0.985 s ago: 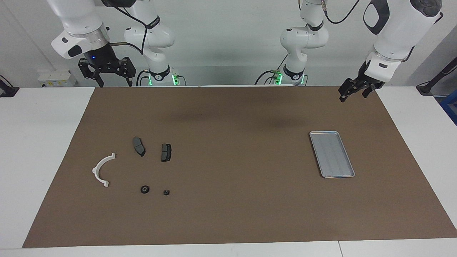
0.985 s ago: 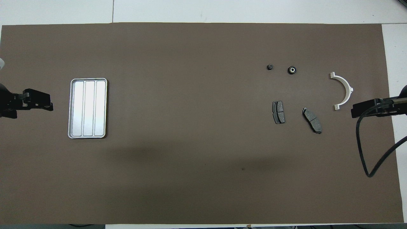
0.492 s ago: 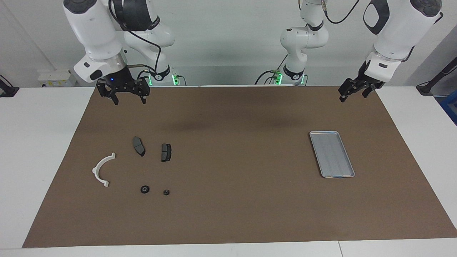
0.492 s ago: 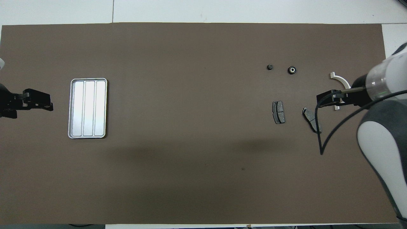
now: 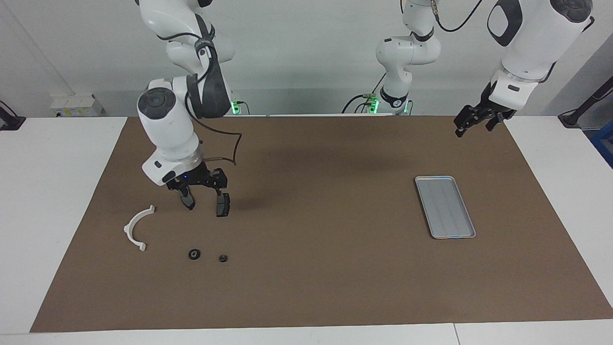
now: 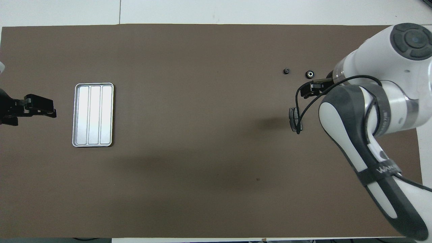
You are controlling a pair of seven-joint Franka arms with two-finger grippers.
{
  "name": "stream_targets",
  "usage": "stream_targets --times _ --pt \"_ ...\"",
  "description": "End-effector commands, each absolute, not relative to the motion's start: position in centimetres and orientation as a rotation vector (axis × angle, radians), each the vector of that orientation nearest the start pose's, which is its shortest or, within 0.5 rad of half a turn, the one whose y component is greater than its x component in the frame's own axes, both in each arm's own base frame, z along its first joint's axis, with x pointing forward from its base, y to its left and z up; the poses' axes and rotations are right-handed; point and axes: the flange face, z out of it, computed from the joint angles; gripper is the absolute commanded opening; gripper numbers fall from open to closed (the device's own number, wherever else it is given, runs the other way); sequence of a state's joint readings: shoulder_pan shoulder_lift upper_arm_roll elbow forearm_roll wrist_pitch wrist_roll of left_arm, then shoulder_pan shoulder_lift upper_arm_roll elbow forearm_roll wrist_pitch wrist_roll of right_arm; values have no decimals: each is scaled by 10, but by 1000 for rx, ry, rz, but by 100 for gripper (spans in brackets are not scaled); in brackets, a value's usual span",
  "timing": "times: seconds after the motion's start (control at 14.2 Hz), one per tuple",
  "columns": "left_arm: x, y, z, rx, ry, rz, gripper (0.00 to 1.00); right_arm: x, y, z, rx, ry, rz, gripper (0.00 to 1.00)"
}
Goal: Pick bearing gear from pile to tray
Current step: 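Reach the right gripper toward the nearer small dark bearing, then grasp the small dark bearing with the right gripper and lift it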
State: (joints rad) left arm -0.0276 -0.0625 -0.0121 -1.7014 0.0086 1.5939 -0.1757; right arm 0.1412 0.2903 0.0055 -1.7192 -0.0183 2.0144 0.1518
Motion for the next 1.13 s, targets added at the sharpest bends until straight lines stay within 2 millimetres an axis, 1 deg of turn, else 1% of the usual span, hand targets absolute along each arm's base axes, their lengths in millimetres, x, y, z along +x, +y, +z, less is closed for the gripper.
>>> stream_targets --times 0.0,0.21,0.28,0.42,0.49,0.63,0.7,0.77,1.06 --pt "530 -20 602 -3125 -206 73 100 670 106 388 -3149 49 -24 100" --pt "530 -20 602 -3125 -206 71 100 702 108 337 -3162 64 41 100" --pt "530 -20 602 -3125 -206 71 100 708 109 324 -3167 64 49 100" --pt "530 -20 602 -3125 -206 73 100 715 110 305 -3192 41 45 100" --pt "530 -20 602 -3125 -206 71 100 720 110 299 -3204 30 37 100" --pt "530 -20 602 -3125 -206 71 100 724 110 296 -3211 48 26 100" --pt "530 -20 602 -3125 -206 73 100 726 113 291 -3212 70 17 100" --pt "530 -20 603 -3125 -206 71 100 729 124 290 -3212 51 -14 100" --pt "530 -20 602 -3125 -206 71 100 733 125 282 -3216 60 -39 100"
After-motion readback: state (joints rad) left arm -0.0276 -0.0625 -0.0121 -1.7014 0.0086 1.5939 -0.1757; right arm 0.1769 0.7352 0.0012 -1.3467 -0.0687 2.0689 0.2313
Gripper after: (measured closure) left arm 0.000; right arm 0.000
